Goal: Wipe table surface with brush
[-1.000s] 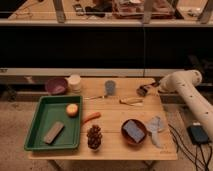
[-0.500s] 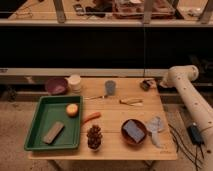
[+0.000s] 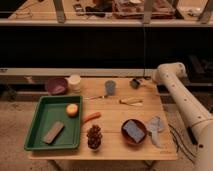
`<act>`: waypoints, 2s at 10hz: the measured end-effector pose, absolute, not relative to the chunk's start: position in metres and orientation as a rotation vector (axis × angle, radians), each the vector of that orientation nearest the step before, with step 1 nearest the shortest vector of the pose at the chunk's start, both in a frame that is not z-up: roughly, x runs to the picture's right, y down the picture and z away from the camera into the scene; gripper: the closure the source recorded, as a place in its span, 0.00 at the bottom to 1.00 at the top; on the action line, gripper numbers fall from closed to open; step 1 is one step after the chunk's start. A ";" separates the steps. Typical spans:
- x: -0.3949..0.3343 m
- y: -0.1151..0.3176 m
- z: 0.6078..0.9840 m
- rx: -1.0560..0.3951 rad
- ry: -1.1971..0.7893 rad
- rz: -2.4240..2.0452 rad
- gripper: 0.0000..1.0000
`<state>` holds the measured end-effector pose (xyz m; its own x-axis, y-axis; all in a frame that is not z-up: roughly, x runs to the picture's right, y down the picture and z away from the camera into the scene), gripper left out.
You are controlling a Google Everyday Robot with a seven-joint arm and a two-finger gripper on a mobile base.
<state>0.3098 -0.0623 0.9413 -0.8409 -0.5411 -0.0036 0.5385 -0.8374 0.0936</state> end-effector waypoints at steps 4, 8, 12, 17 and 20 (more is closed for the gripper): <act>0.274 -0.038 0.898 0.147 -0.144 -2.653 1.00; 0.313 -0.019 0.890 0.067 -0.156 -2.635 1.00; 0.403 -0.026 0.898 -0.078 -0.099 -2.561 1.00; 0.413 -0.053 0.926 -0.089 -0.086 -2.558 1.00; 0.357 -0.058 0.932 -0.018 -0.104 -2.606 1.00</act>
